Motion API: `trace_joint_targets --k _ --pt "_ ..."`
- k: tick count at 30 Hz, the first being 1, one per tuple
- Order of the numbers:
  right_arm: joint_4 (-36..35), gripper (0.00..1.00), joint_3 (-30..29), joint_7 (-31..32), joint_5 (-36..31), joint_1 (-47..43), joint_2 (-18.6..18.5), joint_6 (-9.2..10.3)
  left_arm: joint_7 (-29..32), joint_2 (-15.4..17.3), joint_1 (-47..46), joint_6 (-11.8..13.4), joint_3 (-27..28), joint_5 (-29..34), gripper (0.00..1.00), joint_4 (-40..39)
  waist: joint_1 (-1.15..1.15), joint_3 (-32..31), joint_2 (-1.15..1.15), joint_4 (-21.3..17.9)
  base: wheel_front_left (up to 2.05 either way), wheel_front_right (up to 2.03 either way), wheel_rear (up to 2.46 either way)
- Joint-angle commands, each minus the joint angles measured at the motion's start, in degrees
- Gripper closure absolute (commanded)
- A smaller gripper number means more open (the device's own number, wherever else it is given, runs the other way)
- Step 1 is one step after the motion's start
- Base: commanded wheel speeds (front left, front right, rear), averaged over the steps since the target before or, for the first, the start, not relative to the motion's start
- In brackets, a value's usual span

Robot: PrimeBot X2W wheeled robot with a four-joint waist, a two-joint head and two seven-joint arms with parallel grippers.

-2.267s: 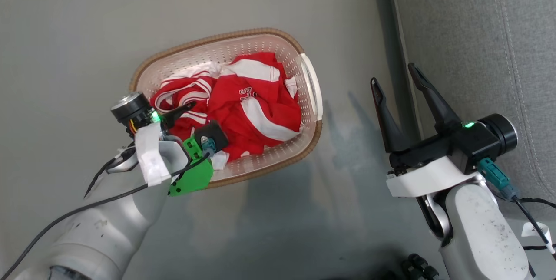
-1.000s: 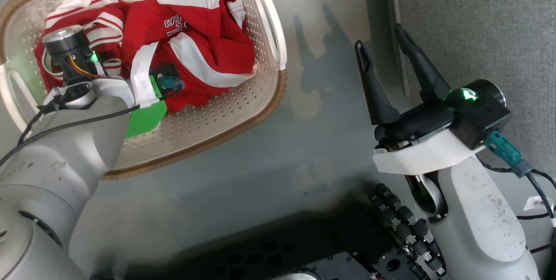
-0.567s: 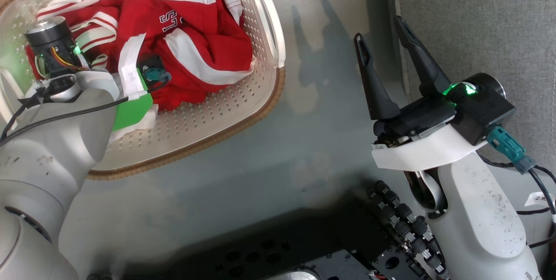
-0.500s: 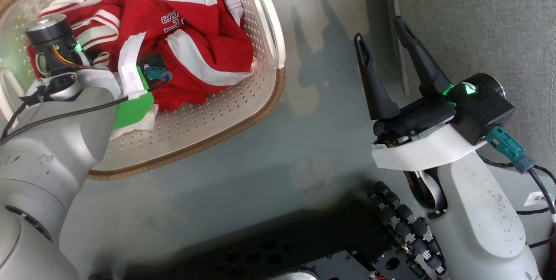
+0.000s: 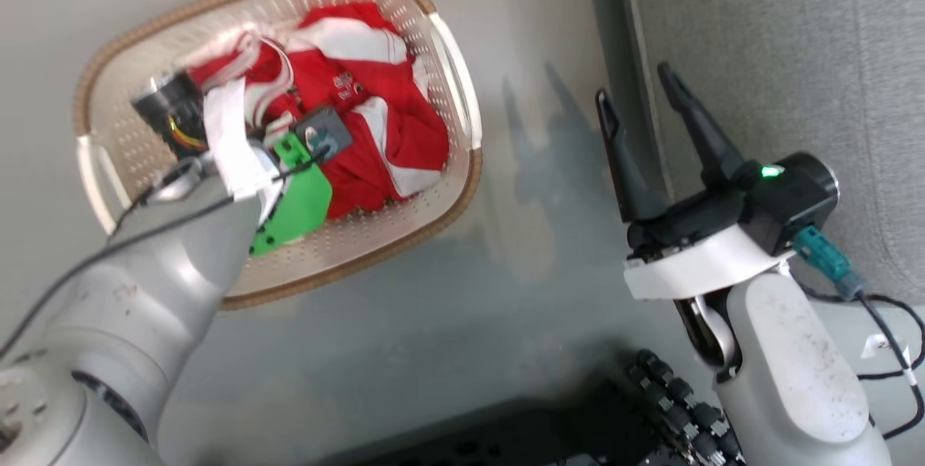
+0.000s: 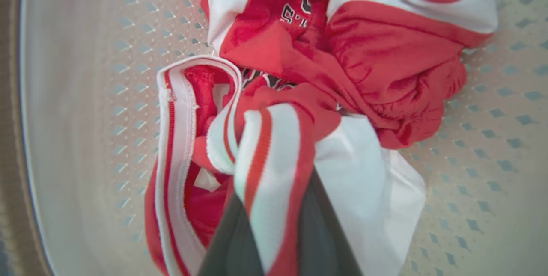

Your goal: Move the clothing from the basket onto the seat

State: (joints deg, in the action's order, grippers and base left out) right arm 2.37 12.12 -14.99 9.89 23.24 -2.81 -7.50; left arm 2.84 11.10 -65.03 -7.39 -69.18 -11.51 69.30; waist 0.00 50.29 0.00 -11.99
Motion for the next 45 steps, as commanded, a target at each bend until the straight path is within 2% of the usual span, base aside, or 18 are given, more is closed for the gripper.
trace_joint_targets --k 1,14,19,25,31,37,45 --pt "0.8 0.00 0.1 -0.3 -0.7 -1.7 -0.2 0.02 -1.2 -0.3 2.5 0.2 0.8 -1.4 1.00 0.2 0.00 -8.2 0.00 2.3 0.00 0.00 0.00" --pt "6.5 0.00 1.3 -0.3 -2.9 -11.6 -0.2 0.02 -15.7 -4.6 18.9 4.0 9.6 -13.1 1.00 -1.9 0.00 -29.5 0.00 4.8 0.00 0.00 0.00" --pt "8.4 0.00 2.9 -0.3 -3.2 -16.0 -0.2 0.02 -17.8 -5.8 24.8 6.0 12.1 -16.0 1.00 -4.6 0.00 -38.7 0.00 4.9 0.00 0.00 0.00" --pt "10.2 0.00 4.9 -0.3 -3.2 -20.7 -0.4 0.02 -18.1 -5.0 31.4 8.9 15.6 -17.6 1.00 -13.4 0.00 -47.5 0.00 4.7 0.00 0.00 0.00" --pt "10.7 0.00 6.2 -0.3 -2.3 -23.2 -0.7 0.02 -18.1 -2.3 36.0 11.4 19.2 -16.7 1.00 -25.2 0.00 -51.1 0.00 4.1 0.00 0.00 0.00" --pt "10.4 0.00 6.9 -0.3 -1.7 -24.4 -0.6 0.02 -18.1 0.3 38.8 12.8 21.4 -16.0 1.00 -34.9 0.00 -52.9 0.00 4.1 0.00 0.00 0.00" --pt "8.8 0.00 8.4 -0.3 -0.9 -23.1 -1.2 0.02 -16.2 3.3 39.9 14.4 21.1 -15.0 1.00 -45.8 0.00 -52.7 0.00 4.5 0.00 0.00 0.00"
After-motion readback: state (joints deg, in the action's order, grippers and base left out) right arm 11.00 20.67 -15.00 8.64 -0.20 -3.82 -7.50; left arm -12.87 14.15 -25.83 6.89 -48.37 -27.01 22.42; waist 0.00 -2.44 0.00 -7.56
